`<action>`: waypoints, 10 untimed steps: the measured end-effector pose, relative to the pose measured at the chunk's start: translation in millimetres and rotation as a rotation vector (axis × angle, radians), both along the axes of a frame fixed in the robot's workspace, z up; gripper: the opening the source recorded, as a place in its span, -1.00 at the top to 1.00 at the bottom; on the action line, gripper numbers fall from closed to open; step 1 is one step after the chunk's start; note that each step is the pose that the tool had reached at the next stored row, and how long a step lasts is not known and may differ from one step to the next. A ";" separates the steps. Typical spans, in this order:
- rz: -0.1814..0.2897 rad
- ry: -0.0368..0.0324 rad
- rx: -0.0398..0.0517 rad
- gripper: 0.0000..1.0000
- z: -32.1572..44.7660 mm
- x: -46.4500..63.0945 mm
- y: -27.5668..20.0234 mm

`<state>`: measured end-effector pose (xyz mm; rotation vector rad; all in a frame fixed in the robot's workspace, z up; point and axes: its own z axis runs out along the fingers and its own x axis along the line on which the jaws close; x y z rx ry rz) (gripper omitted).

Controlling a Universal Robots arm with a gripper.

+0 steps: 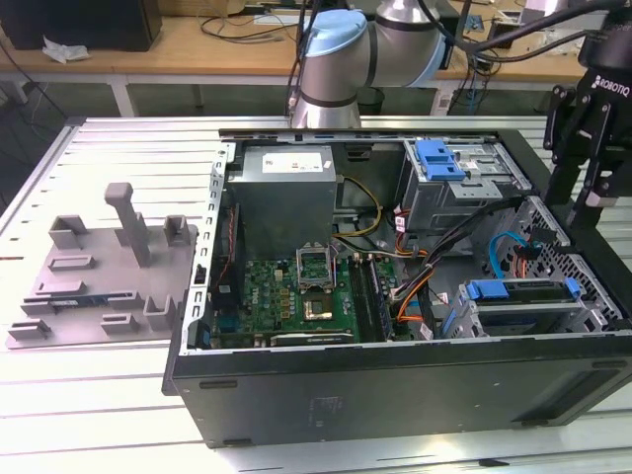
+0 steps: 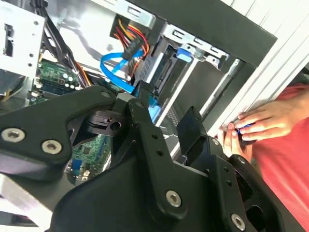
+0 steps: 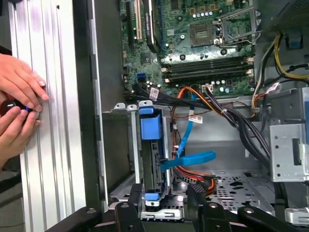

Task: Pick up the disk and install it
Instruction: 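Insert the first disk wire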

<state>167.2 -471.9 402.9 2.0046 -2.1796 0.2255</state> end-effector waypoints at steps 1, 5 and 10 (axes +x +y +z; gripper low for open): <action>-0.002 0.0000 -0.0006 -0.01 -1.2 2.2 1.8; -0.007 0.0042 -0.0302 -0.01 -2.9 5.7 3.8; -0.013 0.0095 -0.0462 -0.01 -4.4 10.8 12.8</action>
